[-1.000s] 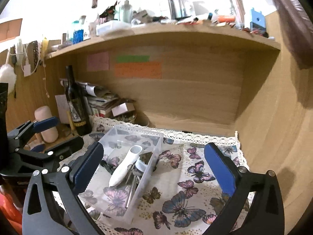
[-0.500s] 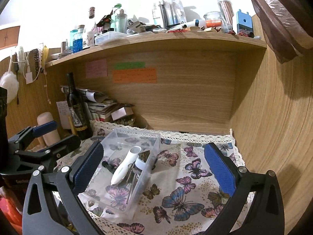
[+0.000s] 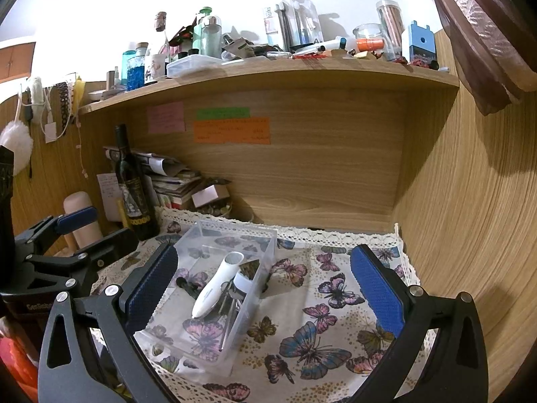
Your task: Organize rigid objects
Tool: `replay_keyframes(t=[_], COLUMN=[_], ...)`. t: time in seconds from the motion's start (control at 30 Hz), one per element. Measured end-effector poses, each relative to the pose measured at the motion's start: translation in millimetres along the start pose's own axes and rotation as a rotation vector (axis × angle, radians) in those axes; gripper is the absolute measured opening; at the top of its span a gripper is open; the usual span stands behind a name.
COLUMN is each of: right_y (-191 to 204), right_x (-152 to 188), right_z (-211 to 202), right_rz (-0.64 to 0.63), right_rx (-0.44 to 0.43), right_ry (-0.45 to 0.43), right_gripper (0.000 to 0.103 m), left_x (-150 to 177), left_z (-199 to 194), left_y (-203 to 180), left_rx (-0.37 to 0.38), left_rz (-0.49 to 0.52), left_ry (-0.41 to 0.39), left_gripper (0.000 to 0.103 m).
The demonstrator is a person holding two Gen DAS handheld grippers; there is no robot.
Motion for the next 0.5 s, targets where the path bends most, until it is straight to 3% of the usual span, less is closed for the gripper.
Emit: replay_keyframes(t=[0.5], right_y=[-0.3], right_x=[-0.9], right_z=[0.1], right_rz=[-0.008], right_rx=[-0.008], right_ry=[0.001], right_gripper=[0.103], left_x=[-1.3], left_z=[0.4], left_y=[-2.2], left_rx=[0.004], left_rz=[0.002], left_ry=[0.002], left_gripper=[0.102])
Point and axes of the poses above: each gripper's, at about its wrist camera, not at the fingertips, and z roughly the way its jaws point, y to its left, x to its underside, the point moved 1 cm from there along z, roughly the way its jaws point, and after that the axes turned 5 degrees about z, right-handed, at the moved point
